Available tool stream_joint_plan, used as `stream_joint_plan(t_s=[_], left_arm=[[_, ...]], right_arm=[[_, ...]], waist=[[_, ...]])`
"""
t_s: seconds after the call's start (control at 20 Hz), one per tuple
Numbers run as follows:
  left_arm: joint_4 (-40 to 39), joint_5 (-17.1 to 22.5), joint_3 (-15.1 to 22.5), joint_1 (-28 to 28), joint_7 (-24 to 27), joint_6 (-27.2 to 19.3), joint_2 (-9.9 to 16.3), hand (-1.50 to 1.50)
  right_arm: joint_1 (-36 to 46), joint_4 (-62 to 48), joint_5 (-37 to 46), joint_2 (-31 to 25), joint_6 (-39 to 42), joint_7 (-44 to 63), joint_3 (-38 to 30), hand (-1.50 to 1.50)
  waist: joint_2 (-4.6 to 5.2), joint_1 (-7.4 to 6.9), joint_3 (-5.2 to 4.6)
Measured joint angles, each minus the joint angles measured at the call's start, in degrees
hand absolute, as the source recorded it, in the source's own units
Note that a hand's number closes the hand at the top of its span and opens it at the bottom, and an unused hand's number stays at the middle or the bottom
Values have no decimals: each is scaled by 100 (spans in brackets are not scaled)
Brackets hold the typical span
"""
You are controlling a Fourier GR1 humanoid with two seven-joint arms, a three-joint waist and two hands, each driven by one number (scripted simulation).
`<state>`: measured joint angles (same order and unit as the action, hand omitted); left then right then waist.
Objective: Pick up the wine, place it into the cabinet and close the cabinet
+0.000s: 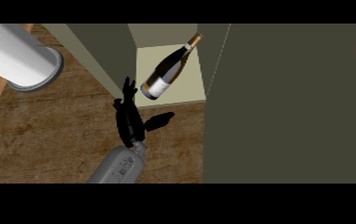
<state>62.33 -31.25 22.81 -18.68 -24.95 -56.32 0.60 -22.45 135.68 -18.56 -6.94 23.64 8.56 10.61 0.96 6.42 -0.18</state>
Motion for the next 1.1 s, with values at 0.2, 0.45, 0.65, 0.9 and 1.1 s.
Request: stream_joint_plan(t_s=[0.2,0.45,0.65,0.9,1.1], left_arm=[[-69,511,-11,-269,-43,-16,-64,-150],[103,1196,110,-357,85,-29,-65,-150],[353,1672,299,-388,288,64,-66,-150],[826,2071,281,-991,1264,312,-59,-150],[1048,2597,190,-1064,2121,797,-47,-150]], right_arm=[[11,12,-8,15,-60,1,-16,-150],[-18,12,-11,17,-115,20,-22,-150],[-55,15,-10,31,-151,-21,-39,-150],[-102,43,-7,33,-246,15,-24,-150],[-153,103,17,66,-388,55,68,-150]], waist=[[25,-51,-38],[28,-135,-68],[9,-199,-75],[-43,-294,-34],[-71,-408,-11]])
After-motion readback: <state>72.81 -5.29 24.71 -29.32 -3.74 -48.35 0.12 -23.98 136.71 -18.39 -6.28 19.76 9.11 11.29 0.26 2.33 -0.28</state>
